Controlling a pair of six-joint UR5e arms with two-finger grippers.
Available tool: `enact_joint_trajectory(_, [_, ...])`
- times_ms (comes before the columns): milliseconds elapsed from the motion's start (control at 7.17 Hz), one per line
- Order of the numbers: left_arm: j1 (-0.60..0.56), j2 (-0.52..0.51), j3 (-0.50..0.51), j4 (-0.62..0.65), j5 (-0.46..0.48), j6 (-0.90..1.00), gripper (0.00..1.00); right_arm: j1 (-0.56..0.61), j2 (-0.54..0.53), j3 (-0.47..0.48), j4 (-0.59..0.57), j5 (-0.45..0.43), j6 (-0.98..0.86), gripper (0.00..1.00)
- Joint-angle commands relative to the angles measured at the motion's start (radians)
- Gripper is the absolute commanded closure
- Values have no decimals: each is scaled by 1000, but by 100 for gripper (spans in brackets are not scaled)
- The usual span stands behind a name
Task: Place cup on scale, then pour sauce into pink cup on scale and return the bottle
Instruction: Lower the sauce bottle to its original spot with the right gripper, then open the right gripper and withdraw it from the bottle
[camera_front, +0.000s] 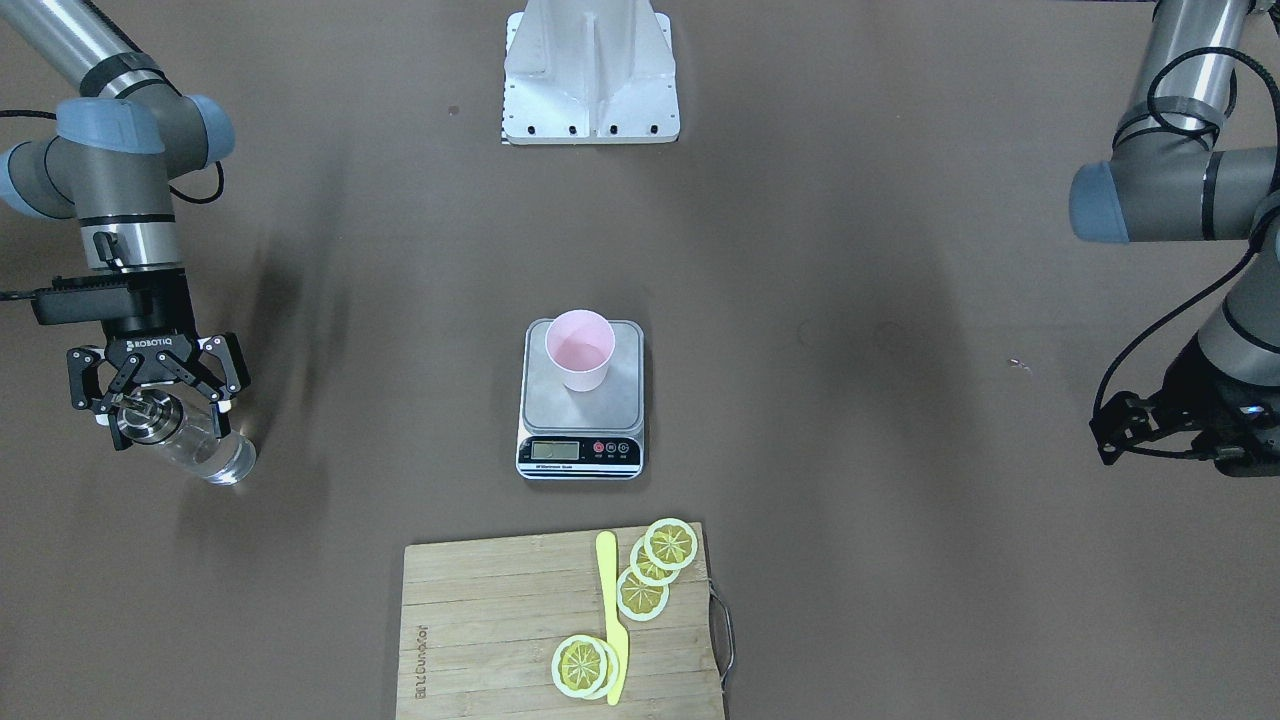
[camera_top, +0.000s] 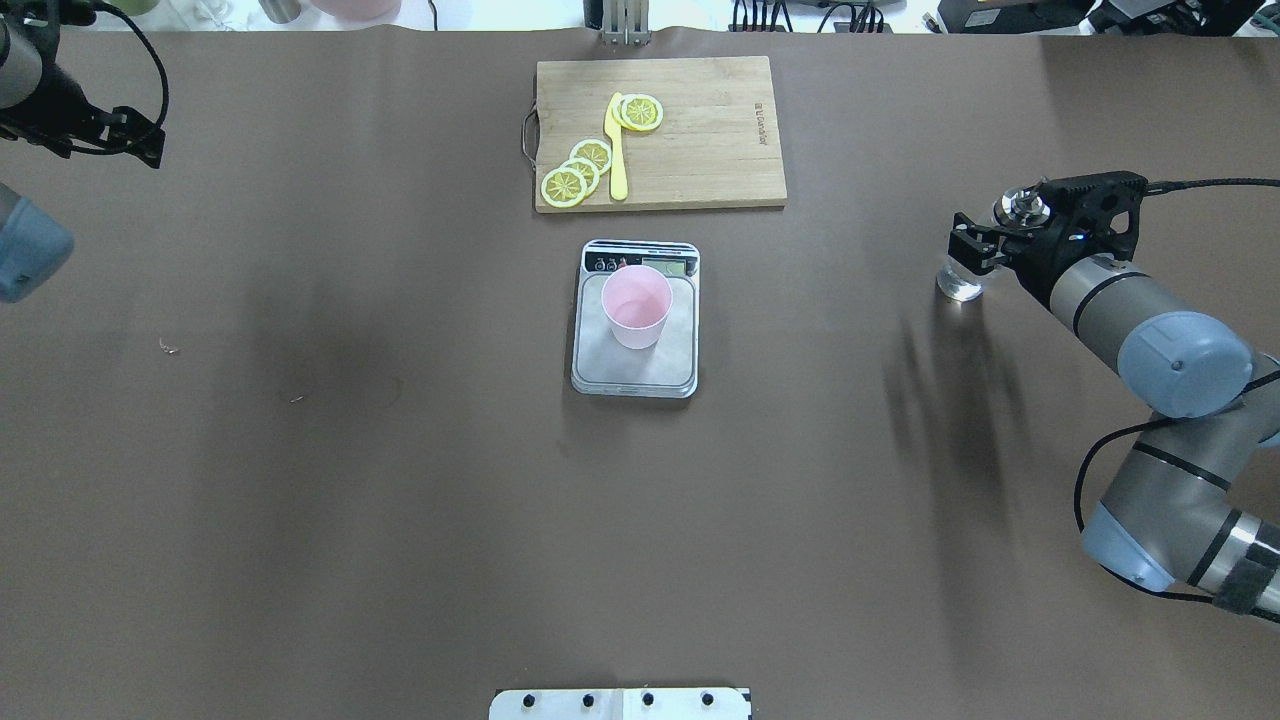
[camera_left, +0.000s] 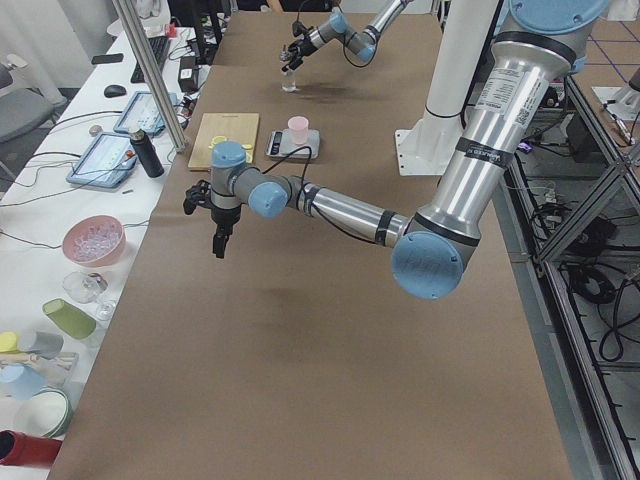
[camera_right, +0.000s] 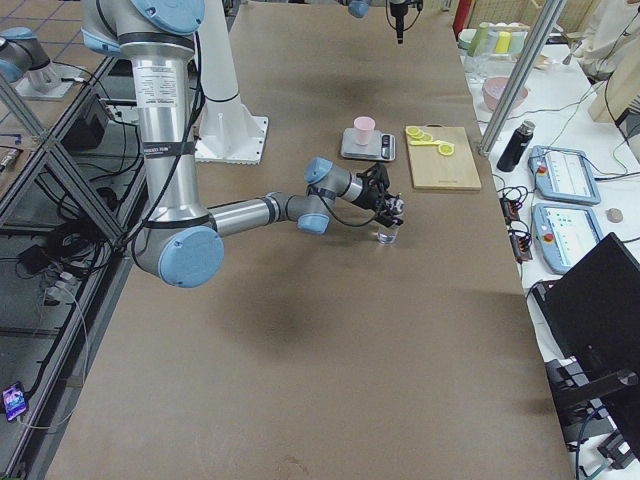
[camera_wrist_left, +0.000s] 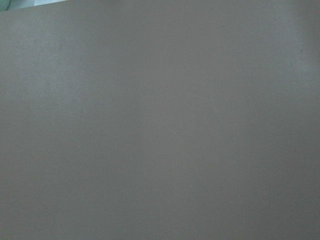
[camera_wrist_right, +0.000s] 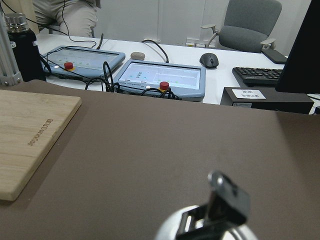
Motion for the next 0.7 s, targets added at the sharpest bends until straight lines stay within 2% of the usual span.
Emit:
enact_joint_trajectory(0, [0,0,1,0,0,0,1,-45,-102,107,5,-30,9,0])
enact_joint_trajectory(419, [0,8,0,-3,0,0,1,-54,-304,349,-9,-1,18,0])
enact_joint_trajectory(558, [0,8,0,-3,0,2,1,-50,-351,456,-73,28,18,0])
